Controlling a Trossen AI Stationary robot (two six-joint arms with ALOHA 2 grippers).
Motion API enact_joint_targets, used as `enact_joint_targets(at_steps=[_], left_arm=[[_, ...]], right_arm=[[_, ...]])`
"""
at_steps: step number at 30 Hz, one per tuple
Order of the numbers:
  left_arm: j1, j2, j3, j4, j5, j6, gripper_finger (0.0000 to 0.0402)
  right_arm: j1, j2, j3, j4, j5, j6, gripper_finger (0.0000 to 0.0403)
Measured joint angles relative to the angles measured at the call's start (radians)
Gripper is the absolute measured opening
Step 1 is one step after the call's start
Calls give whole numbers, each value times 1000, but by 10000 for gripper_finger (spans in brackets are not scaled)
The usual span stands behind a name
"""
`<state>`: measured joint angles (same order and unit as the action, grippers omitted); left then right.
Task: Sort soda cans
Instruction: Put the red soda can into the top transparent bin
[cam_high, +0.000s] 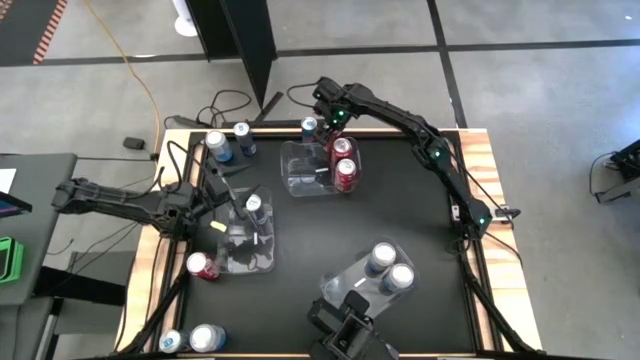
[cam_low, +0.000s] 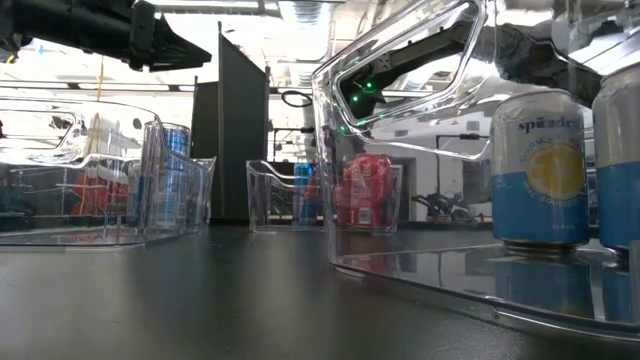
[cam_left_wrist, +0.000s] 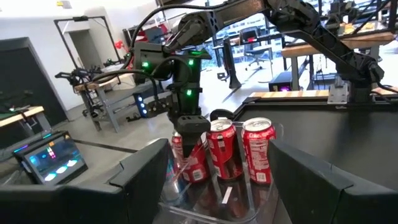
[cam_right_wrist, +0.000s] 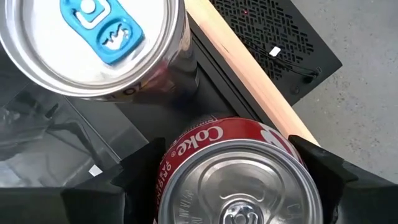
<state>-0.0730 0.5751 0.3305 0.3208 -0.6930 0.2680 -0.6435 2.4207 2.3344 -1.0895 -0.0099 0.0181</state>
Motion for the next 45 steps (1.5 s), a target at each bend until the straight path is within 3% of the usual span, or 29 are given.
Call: enact_joint_targets(at_steps=[6, 16, 25, 34, 45], left_arm=[[1, 0, 0, -2, 0, -2, 270], [1, 0, 0, -2, 0, -3, 270], [1, 0, 0, -1, 0, -3, 270], [1, 0, 0, 1, 2, -14, 270], [1, 0, 0, 0, 2, -14, 270]], right_arm=[[-1, -15, 16, -21, 11, 2, 296], [4, -169, 20, -21, 67, -15, 296], [127, -271, 21, -46, 64, -54, 296], [237, -215, 18, -56, 63, -65, 296], [203, -62, 17, -43, 91, -29, 296]])
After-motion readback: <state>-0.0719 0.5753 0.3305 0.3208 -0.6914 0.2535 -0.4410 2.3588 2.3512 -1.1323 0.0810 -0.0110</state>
